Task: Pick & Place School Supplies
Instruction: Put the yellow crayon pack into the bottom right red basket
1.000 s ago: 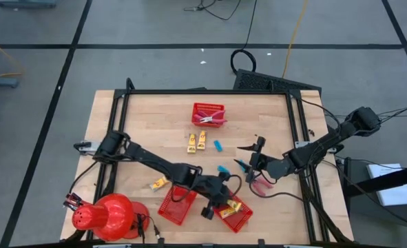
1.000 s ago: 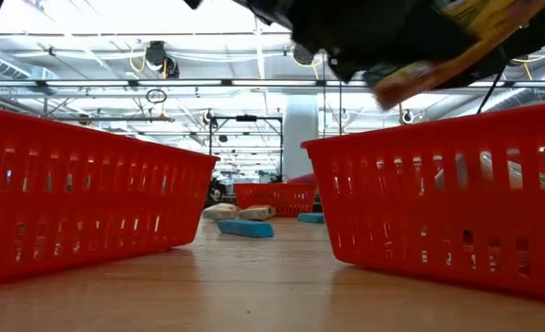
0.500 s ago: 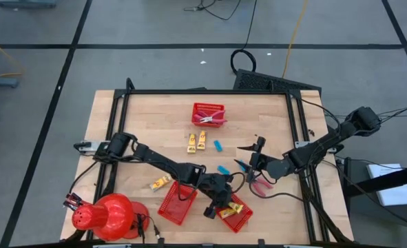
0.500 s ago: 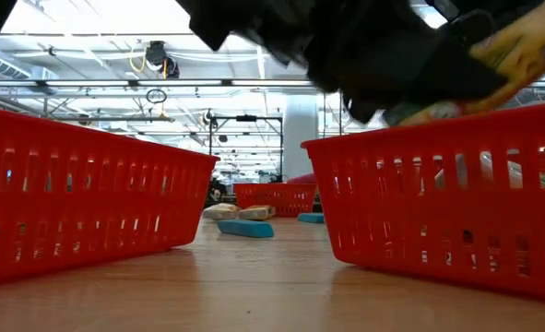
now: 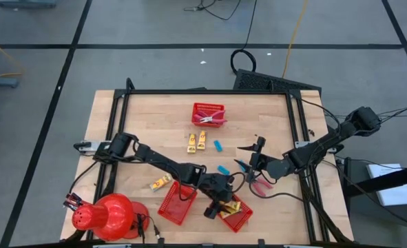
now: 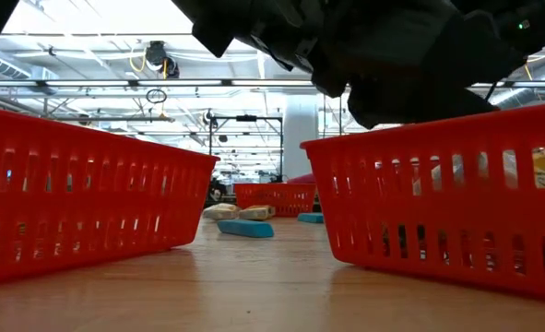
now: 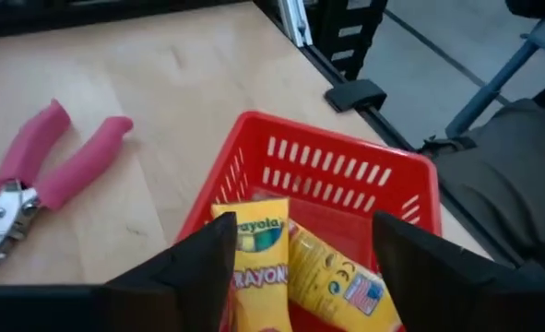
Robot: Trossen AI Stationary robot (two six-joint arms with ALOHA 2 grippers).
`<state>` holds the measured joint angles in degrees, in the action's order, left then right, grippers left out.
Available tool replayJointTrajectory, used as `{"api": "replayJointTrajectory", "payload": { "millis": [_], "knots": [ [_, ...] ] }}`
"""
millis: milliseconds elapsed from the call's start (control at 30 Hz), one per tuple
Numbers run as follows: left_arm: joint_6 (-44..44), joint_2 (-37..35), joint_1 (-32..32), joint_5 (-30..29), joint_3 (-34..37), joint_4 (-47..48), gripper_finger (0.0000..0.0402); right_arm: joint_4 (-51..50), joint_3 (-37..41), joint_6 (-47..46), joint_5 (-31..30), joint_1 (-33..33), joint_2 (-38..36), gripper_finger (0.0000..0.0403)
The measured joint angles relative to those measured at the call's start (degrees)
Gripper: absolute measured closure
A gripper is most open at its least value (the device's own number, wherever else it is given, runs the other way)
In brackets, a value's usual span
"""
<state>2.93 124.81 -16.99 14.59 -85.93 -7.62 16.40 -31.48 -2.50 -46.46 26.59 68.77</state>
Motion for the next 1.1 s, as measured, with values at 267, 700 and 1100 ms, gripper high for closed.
{"api": "replayJointTrajectory", "payload": {
  "millis": [267, 700, 1100],
  "knots": [
    [4.2, -8.4, 0.5, -18.4, 0.0, 14.9, 0.0132, -0.4, 0.0, -0.2, 0.0, -0.1, 0.0, 0.0177],
    [-29.1, -21.9, 8.6, -42.1, 13.1, 35.0, 0.0131, -1.1, 0.0, -2.8, 0.0, -0.1, 0.0, 0.0177],
    [-49.5, -21.0, 15.5, -43.3, 18.8, 31.9, 0.0130, -1.3, 0.0, -1.3, -0.2, -0.1, 0.0, 0.0177]
  ]
}}
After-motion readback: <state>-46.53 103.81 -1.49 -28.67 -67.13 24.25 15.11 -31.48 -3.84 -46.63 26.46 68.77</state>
